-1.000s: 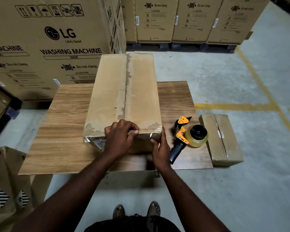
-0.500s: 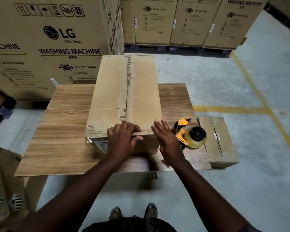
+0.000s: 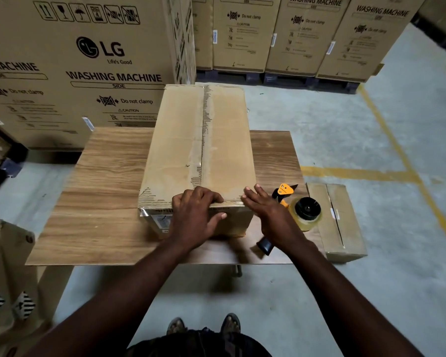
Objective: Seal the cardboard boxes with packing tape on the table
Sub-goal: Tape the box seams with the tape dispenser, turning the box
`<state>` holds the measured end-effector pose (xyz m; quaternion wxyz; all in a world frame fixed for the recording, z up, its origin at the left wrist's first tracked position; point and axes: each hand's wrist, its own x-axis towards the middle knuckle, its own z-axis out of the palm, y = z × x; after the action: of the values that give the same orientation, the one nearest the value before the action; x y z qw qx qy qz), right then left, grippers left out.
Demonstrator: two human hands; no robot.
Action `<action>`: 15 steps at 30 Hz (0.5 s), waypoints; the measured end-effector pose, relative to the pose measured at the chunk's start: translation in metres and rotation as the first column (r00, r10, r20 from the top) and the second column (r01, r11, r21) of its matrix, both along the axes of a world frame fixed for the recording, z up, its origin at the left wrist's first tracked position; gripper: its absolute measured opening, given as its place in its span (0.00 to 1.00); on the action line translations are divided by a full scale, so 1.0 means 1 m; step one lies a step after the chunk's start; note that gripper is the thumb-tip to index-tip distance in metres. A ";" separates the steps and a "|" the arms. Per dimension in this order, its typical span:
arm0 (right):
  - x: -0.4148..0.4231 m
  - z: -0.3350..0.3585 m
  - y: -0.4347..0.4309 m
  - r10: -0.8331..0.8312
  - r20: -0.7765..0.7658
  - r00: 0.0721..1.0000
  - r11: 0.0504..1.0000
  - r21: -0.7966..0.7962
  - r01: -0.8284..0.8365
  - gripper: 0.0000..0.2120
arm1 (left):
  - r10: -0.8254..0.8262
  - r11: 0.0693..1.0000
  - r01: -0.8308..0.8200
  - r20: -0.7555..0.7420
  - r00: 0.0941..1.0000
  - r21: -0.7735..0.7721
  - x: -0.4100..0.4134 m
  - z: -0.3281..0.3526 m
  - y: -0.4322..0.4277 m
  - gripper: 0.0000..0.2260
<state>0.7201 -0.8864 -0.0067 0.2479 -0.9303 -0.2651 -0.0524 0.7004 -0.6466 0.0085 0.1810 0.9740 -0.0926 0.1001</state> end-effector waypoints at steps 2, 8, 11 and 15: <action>-0.001 0.001 0.006 -0.002 0.106 0.994 0.999 -0.042 0.006 0.32 | 0.000 1.000 0.000 0.006 1.000 -0.009 0.000 -0.001 0.000 0.17; -0.005 -0.001 0.019 -0.120 0.154 0.981 0.991 0.072 0.110 0.24 | 0.002 1.000 -0.001 0.019 1.000 -0.023 0.000 -0.001 0.000 0.16; -0.004 0.000 0.021 -0.138 0.103 0.985 0.988 0.084 0.130 0.23 | 0.006 1.000 -0.006 0.028 1.000 -0.026 0.001 -0.002 -0.001 0.15; -0.005 0.005 0.029 -0.187 0.077 0.979 0.980 0.088 0.180 0.17 | 0.017 0.999 -0.016 0.032 0.999 -0.029 0.001 -0.002 -0.002 0.15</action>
<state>0.7153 -0.8579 -0.0012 0.2678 -0.9370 -0.1861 -0.1252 0.7013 -0.6489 0.0061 0.1925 0.9703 -0.0859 0.1186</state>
